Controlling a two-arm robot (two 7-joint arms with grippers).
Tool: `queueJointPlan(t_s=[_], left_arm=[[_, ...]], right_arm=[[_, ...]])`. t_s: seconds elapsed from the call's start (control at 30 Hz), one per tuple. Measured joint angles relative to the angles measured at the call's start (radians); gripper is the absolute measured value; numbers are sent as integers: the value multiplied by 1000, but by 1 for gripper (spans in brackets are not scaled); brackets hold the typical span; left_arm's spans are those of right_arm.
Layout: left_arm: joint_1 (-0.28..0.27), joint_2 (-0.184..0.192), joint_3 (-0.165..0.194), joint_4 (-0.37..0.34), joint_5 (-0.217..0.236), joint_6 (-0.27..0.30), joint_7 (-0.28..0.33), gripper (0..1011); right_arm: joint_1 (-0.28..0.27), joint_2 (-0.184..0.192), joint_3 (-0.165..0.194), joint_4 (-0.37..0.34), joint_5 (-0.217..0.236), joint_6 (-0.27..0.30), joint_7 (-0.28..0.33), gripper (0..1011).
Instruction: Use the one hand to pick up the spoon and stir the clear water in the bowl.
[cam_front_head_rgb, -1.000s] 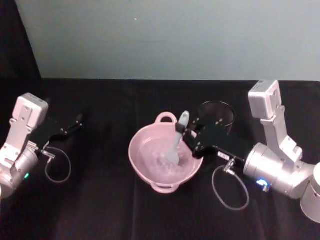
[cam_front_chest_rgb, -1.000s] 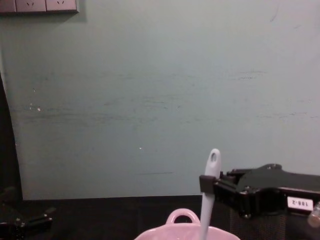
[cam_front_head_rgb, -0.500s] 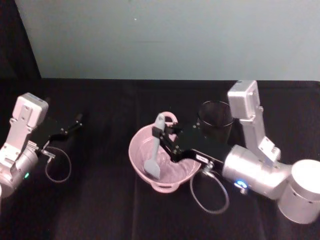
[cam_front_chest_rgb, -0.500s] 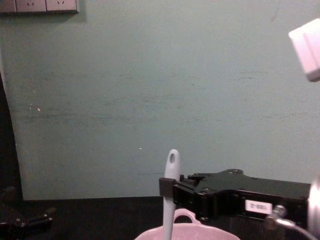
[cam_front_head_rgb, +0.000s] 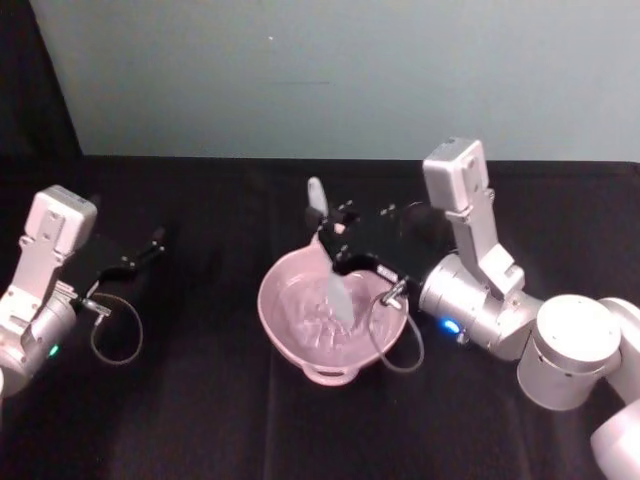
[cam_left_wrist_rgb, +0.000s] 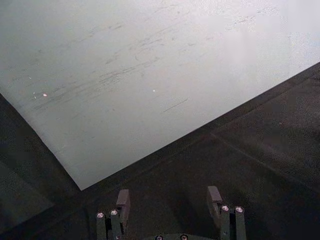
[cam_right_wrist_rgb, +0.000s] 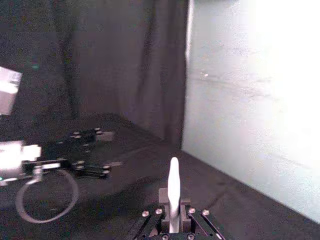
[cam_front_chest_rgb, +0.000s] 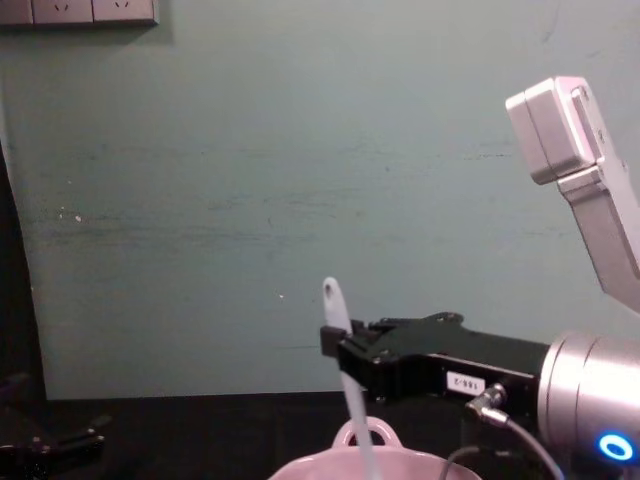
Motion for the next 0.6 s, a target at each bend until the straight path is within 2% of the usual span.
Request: queueJointPlan(t_s=[0.2,0.37,0.47,0.6], left_arm=[[0,0,0,0,0,0,0,1011],[0,0,0,0,0,0,0,1011],[0,0,0,0,0,0,0,1011],[0,0,0,0,0,0,0,1011]], right_arm=[[5,-4,28,17,-35,-27,-28,123],[-13,13,61,0,-44,-25,-31,123],[-38,32,80,-37,-32,-3,-13,123],[-86,67,105,-107,10,36,24,123]])
